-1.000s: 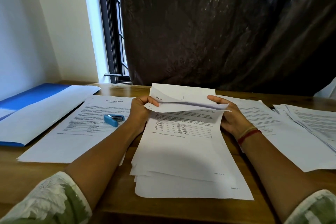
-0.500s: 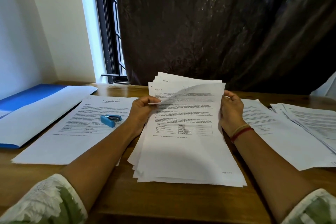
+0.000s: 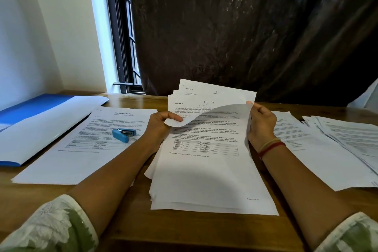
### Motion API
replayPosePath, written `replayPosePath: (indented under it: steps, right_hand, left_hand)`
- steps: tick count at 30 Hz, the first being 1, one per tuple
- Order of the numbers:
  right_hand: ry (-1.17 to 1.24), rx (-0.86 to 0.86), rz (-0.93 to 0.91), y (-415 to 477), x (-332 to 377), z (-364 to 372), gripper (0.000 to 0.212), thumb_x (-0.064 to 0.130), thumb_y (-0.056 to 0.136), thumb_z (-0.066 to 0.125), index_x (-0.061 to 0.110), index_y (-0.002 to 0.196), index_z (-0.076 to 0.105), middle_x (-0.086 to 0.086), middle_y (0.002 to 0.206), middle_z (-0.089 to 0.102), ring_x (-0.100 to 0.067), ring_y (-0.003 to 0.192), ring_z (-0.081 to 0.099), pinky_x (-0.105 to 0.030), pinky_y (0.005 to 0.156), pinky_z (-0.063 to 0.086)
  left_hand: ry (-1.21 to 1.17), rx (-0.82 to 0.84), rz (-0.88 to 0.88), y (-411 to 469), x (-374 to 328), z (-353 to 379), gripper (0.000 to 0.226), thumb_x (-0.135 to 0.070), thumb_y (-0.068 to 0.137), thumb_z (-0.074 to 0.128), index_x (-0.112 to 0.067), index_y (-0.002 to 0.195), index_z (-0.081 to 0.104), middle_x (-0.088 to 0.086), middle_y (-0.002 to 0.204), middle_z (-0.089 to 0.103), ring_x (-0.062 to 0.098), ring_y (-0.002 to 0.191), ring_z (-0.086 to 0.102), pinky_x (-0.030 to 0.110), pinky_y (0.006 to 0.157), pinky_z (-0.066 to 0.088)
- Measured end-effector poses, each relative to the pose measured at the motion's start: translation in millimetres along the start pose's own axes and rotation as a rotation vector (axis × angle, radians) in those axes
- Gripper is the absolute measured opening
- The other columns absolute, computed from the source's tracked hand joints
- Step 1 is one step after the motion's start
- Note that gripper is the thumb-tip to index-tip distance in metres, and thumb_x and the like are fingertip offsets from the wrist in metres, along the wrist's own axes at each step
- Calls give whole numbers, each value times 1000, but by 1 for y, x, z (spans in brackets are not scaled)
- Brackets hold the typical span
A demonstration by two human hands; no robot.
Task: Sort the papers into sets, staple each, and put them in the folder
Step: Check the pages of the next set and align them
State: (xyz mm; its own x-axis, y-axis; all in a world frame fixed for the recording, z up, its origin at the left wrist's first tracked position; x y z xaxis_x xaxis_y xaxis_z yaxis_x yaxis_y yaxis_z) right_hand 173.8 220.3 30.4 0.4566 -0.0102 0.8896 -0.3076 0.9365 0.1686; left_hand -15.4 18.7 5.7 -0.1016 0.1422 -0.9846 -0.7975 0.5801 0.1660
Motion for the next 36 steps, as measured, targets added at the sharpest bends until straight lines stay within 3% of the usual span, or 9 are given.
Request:
replayPosePath:
  steps: [3,8,13,17,20,23,26,30,36]
  right_hand:
    - [32,21,-16,2,3,3,14,12,93,61,13,79,61,2,76,63,-5,58,63,-12,47,48]
    - [-146,128,-62,11,4,2,16,26,94,61,15,83,64,-2,88,69,-20,87,67,-25,65,56]
    - [-472,466,86,11,-9,8,19,19,96,56,4,101,66,-2,89,74,-20,81,71,-25,63,56]
    - [-555,500,297,15,-21,-3,10,6,93,59,1,93,67,-15,96,73,-28,83,70,-34,72,60]
    - [-606,388,191,20,-9,-2,8,11,92,63,6,89,67,-11,94,72,-26,85,69,-31,66,58]
    - [-678,214,-16,30,16,-1,11,15,94,60,6,89,65,-11,94,67,-28,91,63,-37,80,55]
    - [-724,13,-277,30,57,-4,14,16,98,52,5,99,60,-7,93,59,-22,87,55,-32,80,47]
    - [-690,-179,-602,21,122,0,21,19,103,42,4,110,54,-5,92,55,-17,82,53,-26,72,43]
    - [-284,-380,-529,56,169,-6,21,11,102,36,6,117,50,-5,108,55,-14,94,52,-10,62,42]
  left_hand:
    - [2,-6,-14,0,1,-2,21,3,88,61,-10,73,67,7,111,65,26,85,63,31,64,55]
    - [-28,-37,-43,-2,0,-5,21,3,87,63,-11,72,66,6,97,67,25,76,64,26,55,56]
    - [-101,-89,-86,1,4,-12,21,3,84,66,-11,69,66,10,96,68,28,78,65,31,61,56]
    - [-87,-98,-133,3,10,-17,11,2,82,69,-8,82,68,14,96,70,31,83,68,35,69,58]
    - [-38,-79,-150,4,11,-17,11,-3,82,72,-8,91,69,13,91,71,28,78,70,30,60,58]
    - [55,-71,-149,5,10,-18,6,-7,85,69,-10,89,65,10,86,69,19,69,67,21,48,51]
    - [82,-73,-170,4,9,-16,5,-9,87,68,-10,86,62,10,83,68,17,61,65,16,41,47]
    - [-2,-69,-144,-1,7,-16,11,1,88,61,-9,92,63,15,93,69,30,81,67,32,63,56]
    - [96,-96,-153,1,6,-13,6,-2,89,60,-8,89,62,2,79,63,14,67,61,17,47,45]
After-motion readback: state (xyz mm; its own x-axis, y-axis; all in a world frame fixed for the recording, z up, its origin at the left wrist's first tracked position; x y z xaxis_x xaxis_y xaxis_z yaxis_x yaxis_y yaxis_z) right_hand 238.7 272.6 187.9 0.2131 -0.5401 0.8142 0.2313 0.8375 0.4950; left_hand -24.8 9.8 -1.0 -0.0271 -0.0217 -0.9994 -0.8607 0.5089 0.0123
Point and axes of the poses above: each hand's wrist, its own y-axis towards the middle knuckle, its own z-axis out of the palm, x = y × z, the point moved 8 cm from there along y, towards the middle knuckle
